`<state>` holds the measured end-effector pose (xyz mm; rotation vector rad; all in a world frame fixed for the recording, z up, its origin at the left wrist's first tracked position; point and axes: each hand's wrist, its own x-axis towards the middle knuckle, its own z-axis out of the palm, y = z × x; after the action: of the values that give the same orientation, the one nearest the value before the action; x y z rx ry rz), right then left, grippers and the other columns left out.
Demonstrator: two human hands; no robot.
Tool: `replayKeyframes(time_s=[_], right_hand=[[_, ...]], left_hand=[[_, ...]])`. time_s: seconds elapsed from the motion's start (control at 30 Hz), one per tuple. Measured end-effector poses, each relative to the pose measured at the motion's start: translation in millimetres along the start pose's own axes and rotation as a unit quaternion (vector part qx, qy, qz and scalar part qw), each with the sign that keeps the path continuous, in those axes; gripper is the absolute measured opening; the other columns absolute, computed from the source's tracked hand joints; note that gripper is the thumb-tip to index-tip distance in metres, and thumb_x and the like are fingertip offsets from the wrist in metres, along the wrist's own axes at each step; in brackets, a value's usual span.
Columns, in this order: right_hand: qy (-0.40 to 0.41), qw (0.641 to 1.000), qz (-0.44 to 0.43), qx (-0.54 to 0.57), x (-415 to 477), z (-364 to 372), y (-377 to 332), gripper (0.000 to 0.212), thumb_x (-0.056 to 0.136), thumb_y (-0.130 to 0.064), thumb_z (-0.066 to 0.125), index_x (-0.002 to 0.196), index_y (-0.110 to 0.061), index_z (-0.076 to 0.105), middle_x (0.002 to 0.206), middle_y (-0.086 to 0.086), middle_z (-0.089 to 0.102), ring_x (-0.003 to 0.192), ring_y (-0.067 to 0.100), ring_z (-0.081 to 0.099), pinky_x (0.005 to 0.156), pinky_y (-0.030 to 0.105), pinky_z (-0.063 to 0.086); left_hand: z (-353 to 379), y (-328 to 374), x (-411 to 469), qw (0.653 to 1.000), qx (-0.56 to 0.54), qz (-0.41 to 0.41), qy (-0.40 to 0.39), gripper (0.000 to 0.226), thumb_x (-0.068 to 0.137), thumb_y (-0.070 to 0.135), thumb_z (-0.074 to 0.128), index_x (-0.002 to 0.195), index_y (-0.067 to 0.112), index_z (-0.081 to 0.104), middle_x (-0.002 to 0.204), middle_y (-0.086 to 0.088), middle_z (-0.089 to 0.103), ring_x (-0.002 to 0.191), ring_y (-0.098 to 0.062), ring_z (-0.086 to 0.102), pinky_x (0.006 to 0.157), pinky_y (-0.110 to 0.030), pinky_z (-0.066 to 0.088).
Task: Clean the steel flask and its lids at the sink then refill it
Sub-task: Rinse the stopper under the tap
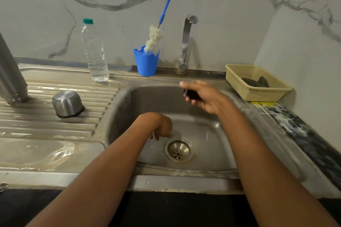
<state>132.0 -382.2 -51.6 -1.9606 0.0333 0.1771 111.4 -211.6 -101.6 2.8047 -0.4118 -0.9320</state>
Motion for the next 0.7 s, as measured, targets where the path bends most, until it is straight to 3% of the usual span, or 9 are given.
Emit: replayKeyframes(time_s=[0.07,0.1,0.27,0.33,0.37,0.43,0.47,0.6,0.7], right_hand=[[-0.025,0.926,0.099,-0.364,-0.8,7.8,30.5,0.02,0.083,-0.027,0.082,0.083,-0.013,0.068,0.086,0.008,0.072,0.062,0.015,0.062,0.059,0.029,0.054],[-0.017,0.887,0.116,-0.447,0.0,7.3,35.9,0.019,0.082,-0.025,0.082,0.081,-0.013,0.068,0.089,0.01,0.074,0.063,0.016,0.063,0.062,0.03,0.055],[0.125,0.984,-0.016,-0.127,4.4,-12.9,-8.6,0.031,0.077,-0.033,0.087,0.088,-0.012,0.067,0.082,0.007,0.074,0.062,0.017,0.067,0.059,0.03,0.058],[0.069,0.998,0.008,0.003,0.0,-7.6,-6.7,0.031,0.08,-0.033,0.085,0.096,-0.012,0.067,0.086,0.007,0.07,0.063,0.014,0.065,0.049,0.022,0.051],[0.039,0.993,0.033,-0.105,-3.0,-2.5,4.1,0.03,0.082,-0.033,0.083,0.098,-0.012,0.069,0.088,0.007,0.069,0.066,0.014,0.066,0.052,0.023,0.052],[0.039,0.902,0.104,-0.418,-4.9,3.4,28.8,0.027,0.082,-0.031,0.082,0.099,-0.013,0.073,0.089,0.006,0.072,0.077,0.018,0.069,0.068,0.03,0.058],[0.053,0.891,0.111,-0.437,-2.1,3.9,31.4,0.027,0.08,-0.031,0.083,0.097,-0.013,0.074,0.089,0.006,0.073,0.08,0.02,0.071,0.073,0.033,0.06],[0.079,0.965,-0.001,-0.248,1.5,9.8,1.4,0.035,0.08,-0.044,0.083,0.085,-0.013,0.068,0.078,0.005,0.072,0.073,0.02,0.069,0.066,0.034,0.058],[0.018,0.995,-0.007,-0.095,-1.9,31.7,-6.1,0.022,0.094,-0.031,0.071,0.097,-0.01,0.067,0.091,0.008,0.07,0.08,0.019,0.066,0.076,0.036,0.061]], left_hand=[[1.1,-0.1,2.1,1.0,0.0,0.004,-0.004,0.048,0.108,0.026,0.047,0.154,0.013,0.041,0.147,-0.009,0.053,0.118,-0.024,0.065,0.097,-0.04,0.057],[0.9,-0.8,2.5,1.0,0.0,0.004,-0.006,0.049,0.108,0.026,0.047,0.154,0.013,0.04,0.147,-0.01,0.053,0.119,-0.024,0.065,0.097,-0.04,0.057],[-0.9,-0.1,1.0,1.0,-0.011,0.01,-0.005,0.049,0.107,0.023,0.048,0.155,0.013,0.04,0.153,-0.007,0.046,0.12,-0.024,0.063,0.096,-0.038,0.057],[-1.0,1.7,-2.1,1.0,-0.022,0.008,-0.007,0.048,0.107,0.022,0.048,0.154,0.014,0.041,0.152,-0.008,0.047,0.12,-0.024,0.063,0.099,-0.04,0.056],[-0.5,1.8,-2.7,1.0,-0.025,0.008,-0.007,0.048,0.107,0.023,0.048,0.154,0.014,0.041,0.15,-0.008,0.049,0.119,-0.024,0.064,0.1,-0.041,0.056],[-0.3,0.2,-2.6,1.0,-0.026,0.009,-0.002,0.05,0.106,0.027,0.05,0.154,0.014,0.041,0.147,-0.009,0.052,0.116,-0.023,0.065,0.098,-0.04,0.056],[-0.5,-1.0,-2.8,1.0,-0.024,0.009,-0.001,0.051,0.106,0.029,0.051,0.154,0.014,0.04,0.146,-0.009,0.053,0.114,-0.023,0.065,0.098,-0.04,0.057],[-6.8,-3.1,-1.7,0.995,-0.02,0.033,0.097,0.064,0.098,0.04,0.063,0.15,0.012,0.037,0.144,-0.014,0.052,0.109,-0.028,0.061,0.089,-0.039,0.056],[-14.5,-4.4,-7.6,0.971,-0.115,0.079,0.195,0.088,0.091,0.039,0.073,0.157,0.011,0.023,0.146,-0.013,0.05,0.127,-0.032,0.054,0.102,-0.042,0.049]])
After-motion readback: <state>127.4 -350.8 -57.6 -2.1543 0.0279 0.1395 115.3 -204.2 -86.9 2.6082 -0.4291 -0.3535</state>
